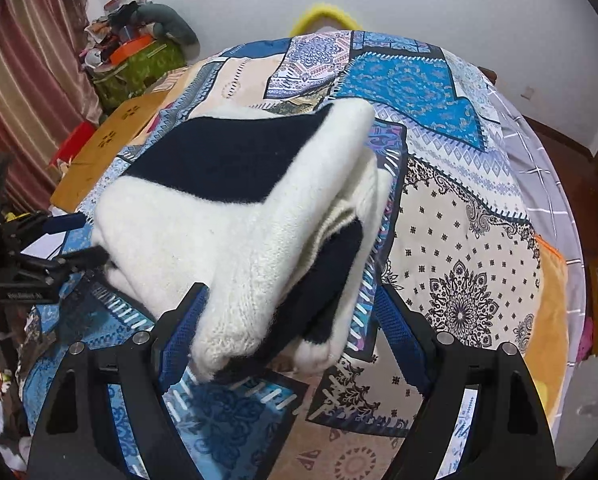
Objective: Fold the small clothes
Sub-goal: 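Grasp the sweater bundle edge with the right tool and lift it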
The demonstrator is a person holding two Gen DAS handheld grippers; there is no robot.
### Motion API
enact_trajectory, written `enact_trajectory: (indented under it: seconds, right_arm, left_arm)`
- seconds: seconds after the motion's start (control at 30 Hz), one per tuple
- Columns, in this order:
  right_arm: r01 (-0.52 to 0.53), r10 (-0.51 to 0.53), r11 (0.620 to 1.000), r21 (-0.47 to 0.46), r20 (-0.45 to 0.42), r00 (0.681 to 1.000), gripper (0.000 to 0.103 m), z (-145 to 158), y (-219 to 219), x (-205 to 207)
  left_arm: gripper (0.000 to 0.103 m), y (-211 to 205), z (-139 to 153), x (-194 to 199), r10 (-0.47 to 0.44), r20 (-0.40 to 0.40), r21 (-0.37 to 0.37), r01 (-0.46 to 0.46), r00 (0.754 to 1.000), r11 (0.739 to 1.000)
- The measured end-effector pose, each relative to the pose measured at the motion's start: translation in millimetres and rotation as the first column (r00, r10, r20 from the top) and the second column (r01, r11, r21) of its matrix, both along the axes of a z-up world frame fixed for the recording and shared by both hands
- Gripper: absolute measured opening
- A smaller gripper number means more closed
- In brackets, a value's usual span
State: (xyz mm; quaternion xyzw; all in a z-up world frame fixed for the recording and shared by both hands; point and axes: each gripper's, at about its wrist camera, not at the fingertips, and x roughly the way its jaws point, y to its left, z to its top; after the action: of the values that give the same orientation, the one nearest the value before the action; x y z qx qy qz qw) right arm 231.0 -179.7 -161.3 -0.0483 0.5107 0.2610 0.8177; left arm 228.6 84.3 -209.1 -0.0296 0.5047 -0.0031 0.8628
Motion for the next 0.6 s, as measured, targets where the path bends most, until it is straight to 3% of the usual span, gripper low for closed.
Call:
enact_trajectory:
  seconds: [0.1, 0.33, 0.47, 0.6]
  right_arm:
    - [0.001, -0.001, 1.000, -0.001, -0.002, 1.000, 0.081, -2.1, -0.4, 0.1]
    - [0.002, -0.001, 1.000, -0.017, 0.022, 1.000, 0.081, 3.3, -3.0, 0.2]
    - [0.014, -0.013, 0.999, -0.032, 0.038, 0.999, 0.081, 7.5, -6.1, 0.6]
    - [0.026, -0.024, 0.999, -0.028, 0.049, 0.998, 0.081, 13.5, -9.9, -0.7]
  left_arm:
    - [0.096, 7.6, -3.6, -4.3, 0.015, 0.009, 0.039, -0.015, 1.000, 0.999]
    - [0.096, 13.0, -6.4, -7.6, 0.029, 0.022, 0.078, -0.031, 0.999, 0.996]
    - [0.095, 27.7, -9.6, -6.4, 0.110, 0.022, 0.162, -0.112, 0.994, 0.980]
    - [0.095, 47.0, -7.9, -9.8, 0.142, 0.009, 0.119, -0.142, 0.990, 0.983]
